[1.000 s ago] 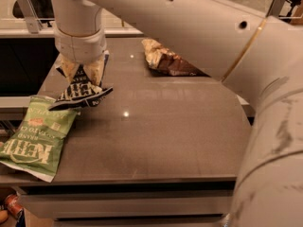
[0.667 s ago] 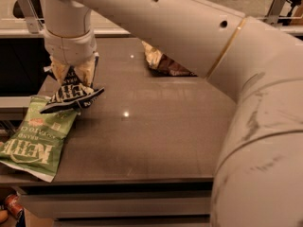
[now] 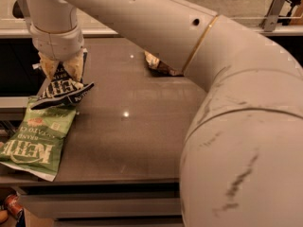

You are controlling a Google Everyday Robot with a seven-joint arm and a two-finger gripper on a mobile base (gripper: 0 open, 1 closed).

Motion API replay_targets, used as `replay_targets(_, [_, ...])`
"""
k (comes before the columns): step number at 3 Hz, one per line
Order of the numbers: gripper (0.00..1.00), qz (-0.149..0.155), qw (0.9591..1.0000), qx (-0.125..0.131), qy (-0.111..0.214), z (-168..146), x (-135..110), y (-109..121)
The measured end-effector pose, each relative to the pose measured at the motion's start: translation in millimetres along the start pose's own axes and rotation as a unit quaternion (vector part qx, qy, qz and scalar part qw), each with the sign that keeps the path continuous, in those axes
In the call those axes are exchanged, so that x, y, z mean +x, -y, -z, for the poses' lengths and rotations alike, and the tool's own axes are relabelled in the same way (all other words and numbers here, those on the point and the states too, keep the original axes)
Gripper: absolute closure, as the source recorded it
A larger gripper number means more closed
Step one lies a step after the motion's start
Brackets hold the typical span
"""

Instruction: Move blue chip bag near green jalapeno chip bag

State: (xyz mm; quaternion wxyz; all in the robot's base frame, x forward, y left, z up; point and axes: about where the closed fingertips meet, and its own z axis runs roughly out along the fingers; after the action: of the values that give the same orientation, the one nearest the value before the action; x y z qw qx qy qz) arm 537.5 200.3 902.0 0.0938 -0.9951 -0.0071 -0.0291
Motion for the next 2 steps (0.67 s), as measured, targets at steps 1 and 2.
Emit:
replay_targets(1, [1.0,0.004,1.0,0.001,-0.006,1.0,6.5,8.9])
replay_targets(2, [0.82,0.005,0.9999,0.0,-0.011,2.4,9.6,13.2])
